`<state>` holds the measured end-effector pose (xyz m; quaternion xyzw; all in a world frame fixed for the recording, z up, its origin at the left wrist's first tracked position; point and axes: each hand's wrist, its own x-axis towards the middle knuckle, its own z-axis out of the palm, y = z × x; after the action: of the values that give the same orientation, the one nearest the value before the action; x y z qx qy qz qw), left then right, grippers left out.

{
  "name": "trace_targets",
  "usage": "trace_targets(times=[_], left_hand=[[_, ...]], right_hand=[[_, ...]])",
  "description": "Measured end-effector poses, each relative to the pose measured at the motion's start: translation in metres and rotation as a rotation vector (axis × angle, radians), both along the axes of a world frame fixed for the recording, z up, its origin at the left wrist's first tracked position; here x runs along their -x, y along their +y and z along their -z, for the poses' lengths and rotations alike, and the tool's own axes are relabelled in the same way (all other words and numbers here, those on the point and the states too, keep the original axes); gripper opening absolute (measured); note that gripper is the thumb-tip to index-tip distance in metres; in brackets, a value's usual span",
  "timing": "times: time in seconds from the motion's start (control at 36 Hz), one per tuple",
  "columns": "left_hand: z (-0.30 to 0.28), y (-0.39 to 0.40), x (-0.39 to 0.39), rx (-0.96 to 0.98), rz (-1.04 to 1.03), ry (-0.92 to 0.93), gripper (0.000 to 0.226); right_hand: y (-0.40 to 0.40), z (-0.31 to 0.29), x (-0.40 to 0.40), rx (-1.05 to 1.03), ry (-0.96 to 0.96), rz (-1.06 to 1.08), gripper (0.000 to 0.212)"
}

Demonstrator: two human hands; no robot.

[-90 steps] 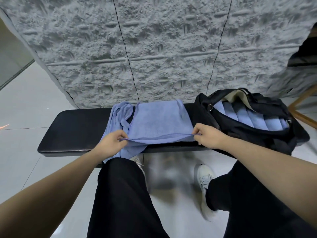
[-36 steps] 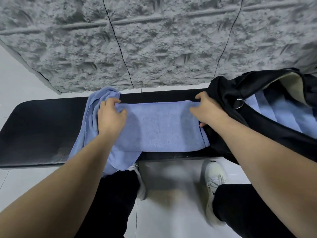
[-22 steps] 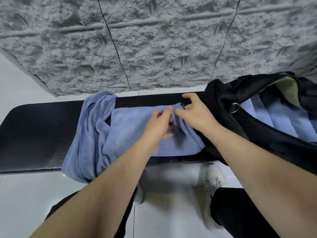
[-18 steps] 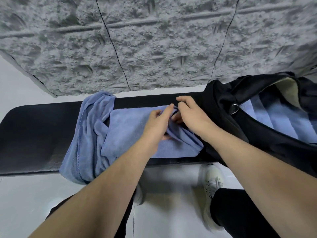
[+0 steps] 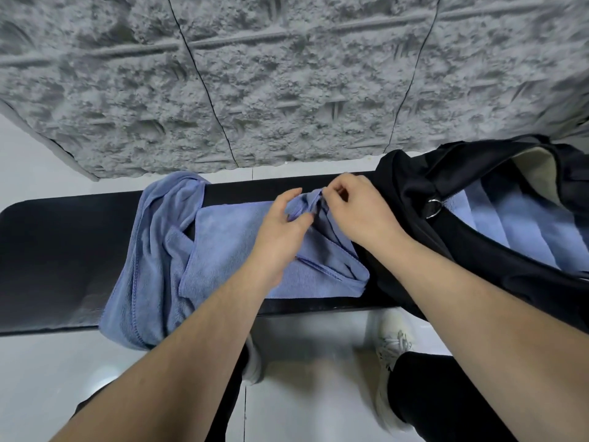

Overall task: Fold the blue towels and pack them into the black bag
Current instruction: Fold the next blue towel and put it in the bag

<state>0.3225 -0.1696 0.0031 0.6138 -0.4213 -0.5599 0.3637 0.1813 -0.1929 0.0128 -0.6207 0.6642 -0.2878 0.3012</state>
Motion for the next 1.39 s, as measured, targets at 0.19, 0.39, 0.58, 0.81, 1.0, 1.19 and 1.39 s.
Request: trace_targets(times=[0.19, 0.39, 0.58, 0.81, 1.0, 1.19, 1.39], left_hand=[[-0.004, 0.0, 0.003, 0.178, 0.04, -0.139, 0.029], [-0.003, -0.001, 0.008, 0.214, 0.012, -0.187, 0.014], [-0.004, -0.005, 0.012, 0.17, -0.023, -0.131, 0.015], [-0.011, -0.002, 0.02, 0.147, 0.06, -0.045, 0.026], [-0.009, -0.002, 0.024, 0.111, 0.023, 0.012, 0.027], [-0.004, -0.007, 0.024, 0.02, -0.024, 0.122, 0.023], [-0.004, -0.015, 0.027, -0.084, -0.076, 0.446, 0.018]], right_hand=[[0.009, -0.008, 0.009, 0.075, 0.061, -0.061, 0.005], [0.009, -0.01, 0.016, 0.002, 0.14, -0.158, 0.031], [0.003, -0.01, 0.016, -0.005, -0.135, -0.019, 0.012], [-0.001, -0.011, 0.012, 0.022, -0.315, 0.104, 0.011], [-0.004, -0.003, 0.018, -0.223, -0.306, 0.105, 0.035], [0.001, 0.001, 0.021, 0.072, -0.05, 0.075, 0.061], [-0.007, 0.001, 0.015, 0.07, -0.295, 0.154, 0.028]])
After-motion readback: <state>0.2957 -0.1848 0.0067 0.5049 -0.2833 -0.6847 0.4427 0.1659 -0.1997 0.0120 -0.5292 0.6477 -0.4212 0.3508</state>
